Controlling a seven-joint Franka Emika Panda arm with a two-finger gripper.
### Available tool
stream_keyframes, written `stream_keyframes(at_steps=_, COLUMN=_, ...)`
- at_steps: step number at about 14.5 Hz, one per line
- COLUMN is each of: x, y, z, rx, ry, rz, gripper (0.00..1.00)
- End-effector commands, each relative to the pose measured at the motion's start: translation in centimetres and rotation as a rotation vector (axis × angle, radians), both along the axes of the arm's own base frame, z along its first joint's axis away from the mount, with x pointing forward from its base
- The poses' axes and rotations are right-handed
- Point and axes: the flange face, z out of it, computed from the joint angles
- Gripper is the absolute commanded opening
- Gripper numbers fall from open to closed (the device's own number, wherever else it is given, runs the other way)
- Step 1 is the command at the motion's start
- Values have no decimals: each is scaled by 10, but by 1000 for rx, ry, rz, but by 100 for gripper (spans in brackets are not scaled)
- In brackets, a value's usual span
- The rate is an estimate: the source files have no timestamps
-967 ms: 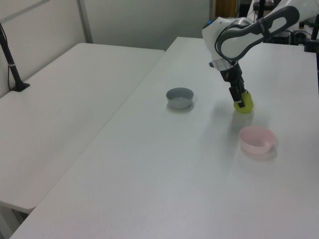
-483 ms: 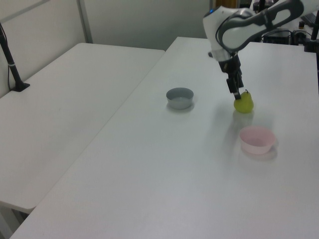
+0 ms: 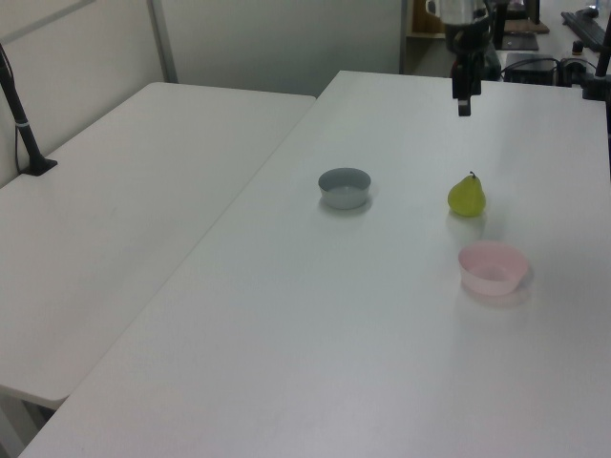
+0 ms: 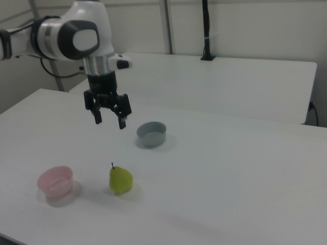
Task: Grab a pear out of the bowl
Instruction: 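Open the gripper, release the pear, and raise the gripper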
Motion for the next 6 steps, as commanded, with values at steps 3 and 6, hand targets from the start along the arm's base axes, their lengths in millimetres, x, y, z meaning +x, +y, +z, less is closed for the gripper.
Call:
stream_keyframes(at_steps=3, x=-19, y=6, z=23, rx=5, ry=-31, rz=-39, gripper=100)
stream_keyframes(at_steps=6, x=-20, y=8, z=25, rx=5, ry=-36, rz=-36, gripper=100)
